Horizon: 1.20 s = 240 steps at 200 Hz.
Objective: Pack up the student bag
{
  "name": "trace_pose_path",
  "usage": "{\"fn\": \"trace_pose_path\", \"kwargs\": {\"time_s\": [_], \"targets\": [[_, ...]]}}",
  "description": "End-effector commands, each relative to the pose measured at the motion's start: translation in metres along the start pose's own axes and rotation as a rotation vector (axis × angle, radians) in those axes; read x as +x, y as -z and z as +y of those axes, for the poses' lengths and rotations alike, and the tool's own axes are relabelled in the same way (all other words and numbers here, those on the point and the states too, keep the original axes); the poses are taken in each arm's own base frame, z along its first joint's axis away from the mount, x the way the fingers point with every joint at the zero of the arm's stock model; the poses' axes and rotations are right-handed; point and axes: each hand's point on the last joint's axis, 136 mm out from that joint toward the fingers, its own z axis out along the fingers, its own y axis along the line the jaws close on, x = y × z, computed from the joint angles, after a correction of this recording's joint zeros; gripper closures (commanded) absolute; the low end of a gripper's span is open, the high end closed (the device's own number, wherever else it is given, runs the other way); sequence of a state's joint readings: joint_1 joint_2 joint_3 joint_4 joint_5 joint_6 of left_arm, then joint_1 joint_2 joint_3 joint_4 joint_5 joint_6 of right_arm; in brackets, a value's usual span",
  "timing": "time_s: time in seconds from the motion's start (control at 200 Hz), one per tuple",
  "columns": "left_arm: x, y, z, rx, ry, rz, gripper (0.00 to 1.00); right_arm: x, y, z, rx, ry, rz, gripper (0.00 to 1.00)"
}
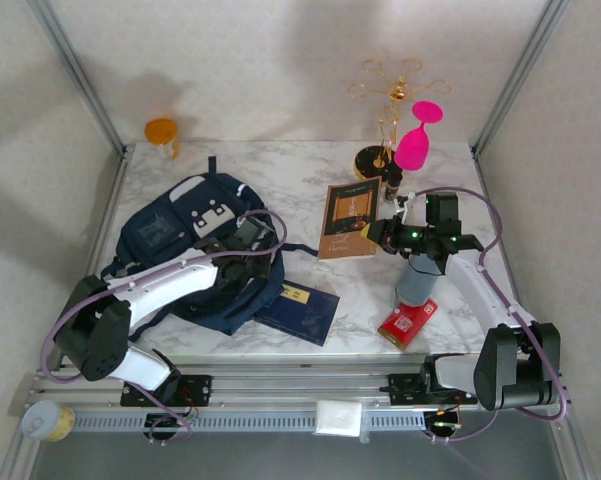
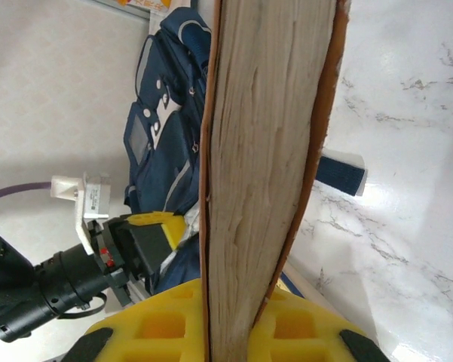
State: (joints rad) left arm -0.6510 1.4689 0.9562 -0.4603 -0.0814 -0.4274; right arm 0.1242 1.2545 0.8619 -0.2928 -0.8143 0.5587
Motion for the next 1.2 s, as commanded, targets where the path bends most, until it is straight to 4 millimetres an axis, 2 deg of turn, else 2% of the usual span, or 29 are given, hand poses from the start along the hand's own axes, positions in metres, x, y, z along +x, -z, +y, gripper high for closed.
{"fn": "trace_pose_path", "kwargs": {"time_s": [0.0, 0.215, 0.395, 0.541, 0.656, 0.671, 0.701, 0.761, 0.881, 0.996, 1.131, 1.196], "targets": [[-0.041, 0.034, 0.009, -0.053, -0.001, -0.116, 1.00, 0.000, 0.006, 0.025, -0.081, 0.085, 0.007, 1.00], [-0.108, 0.098, 0.022, -0.104, 0.035, -0.267, 1.00, 0.035, -0.011, 0.058, -0.185, 0.113, 0.139, 1.00], [-0.151, 0.148, 0.033, -0.142, 0.049, -0.389, 1.00, 0.073, -0.043, 0.091, -0.270, 0.111, 0.250, 1.00], [-0.170, 0.166, 0.029, -0.117, 0.053, -0.433, 1.00, 0.097, -0.077, 0.116, -0.327, 0.108, 0.326, 1.00], [-0.181, 0.173, 0.024, -0.095, 0.066, -0.454, 1.00, 0.115, -0.116, 0.129, -0.333, 0.115, 0.396, 1.00], [-0.183, 0.175, 0.023, -0.089, 0.067, -0.458, 1.00, 0.113, -0.120, 0.130, -0.333, 0.119, 0.393, 1.00], [-0.184, 0.175, 0.022, -0.087, 0.068, -0.457, 1.00, 0.123, -0.131, 0.140, -0.347, 0.139, 0.422, 1.00], [-0.188, 0.178, 0.022, -0.090, 0.076, -0.467, 1.00, 0.125, -0.154, 0.148, -0.360, 0.149, 0.444, 1.00], [-0.193, 0.185, 0.020, -0.074, 0.090, -0.486, 1.00, 0.118, -0.206, 0.152, -0.360, 0.137, 0.465, 1.00], [-0.194, 0.184, 0.020, -0.069, 0.105, -0.482, 1.00, 0.116, -0.257, 0.139, -0.310, 0.144, 0.495, 1.00], [-0.195, 0.186, 0.035, -0.122, 0.134, -0.500, 1.00, 0.111, -0.299, 0.119, -0.245, 0.173, 0.512, 0.87], [-0.194, 0.184, 0.041, -0.132, 0.156, -0.496, 1.00, 0.104, -0.310, 0.109, -0.185, 0.210, 0.496, 0.74]]}}
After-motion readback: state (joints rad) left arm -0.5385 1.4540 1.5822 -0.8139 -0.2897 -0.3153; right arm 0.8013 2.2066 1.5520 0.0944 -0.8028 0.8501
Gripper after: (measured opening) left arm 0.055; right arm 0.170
